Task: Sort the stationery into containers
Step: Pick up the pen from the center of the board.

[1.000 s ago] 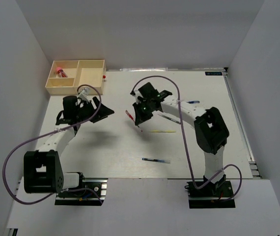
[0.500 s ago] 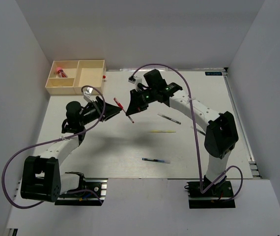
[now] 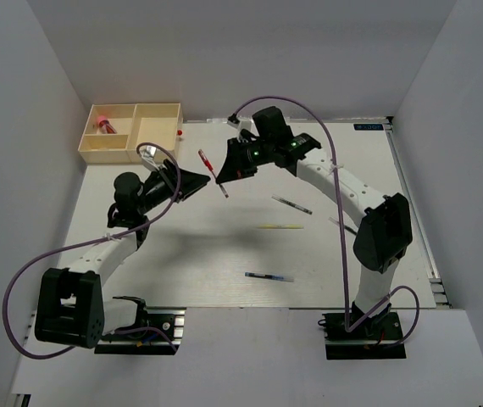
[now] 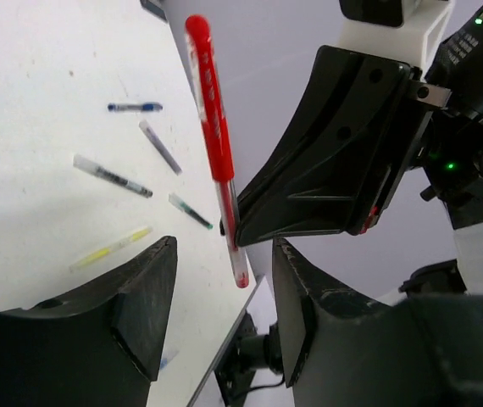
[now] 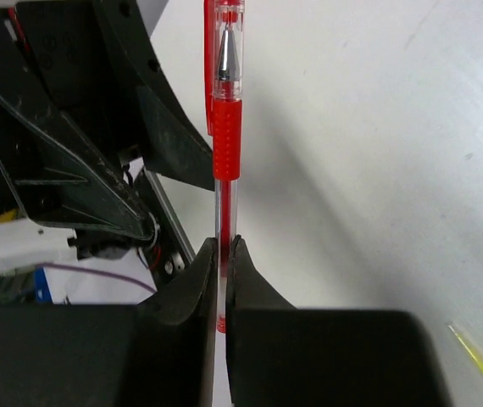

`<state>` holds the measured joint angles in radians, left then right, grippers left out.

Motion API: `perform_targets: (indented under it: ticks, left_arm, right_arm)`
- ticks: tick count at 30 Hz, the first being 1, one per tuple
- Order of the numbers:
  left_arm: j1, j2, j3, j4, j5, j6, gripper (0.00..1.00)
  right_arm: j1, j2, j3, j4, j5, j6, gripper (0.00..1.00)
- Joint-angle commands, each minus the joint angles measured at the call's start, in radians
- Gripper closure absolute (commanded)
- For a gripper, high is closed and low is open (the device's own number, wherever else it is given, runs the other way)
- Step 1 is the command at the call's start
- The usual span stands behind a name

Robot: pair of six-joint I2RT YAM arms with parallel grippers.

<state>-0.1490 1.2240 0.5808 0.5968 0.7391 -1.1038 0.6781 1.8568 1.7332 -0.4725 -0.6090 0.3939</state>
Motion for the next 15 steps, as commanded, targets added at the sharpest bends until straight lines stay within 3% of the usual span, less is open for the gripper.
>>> perform_targets:
  ticks: [1,8,15]
  left_arm:
    - [-0.004,0.008,0.066,0.028,-0.066,-0.002,0.41]
    - [0.016,0.094,0.192,0.126,-0.118,-0.063,0.34]
    - [0.016,0.166,0.333,0.133,-0.130,-0.091,0.37]
  right_arm:
    - [-0.028,0.002,0.078,-0.008,0.055,0.056,1.00]
    - [-0.064,0.005,0.192,-0.035,0.112,0.106,1.00]
    - [-0.072,-0.025,0.166,-0.006,0.074,0.132,1.00]
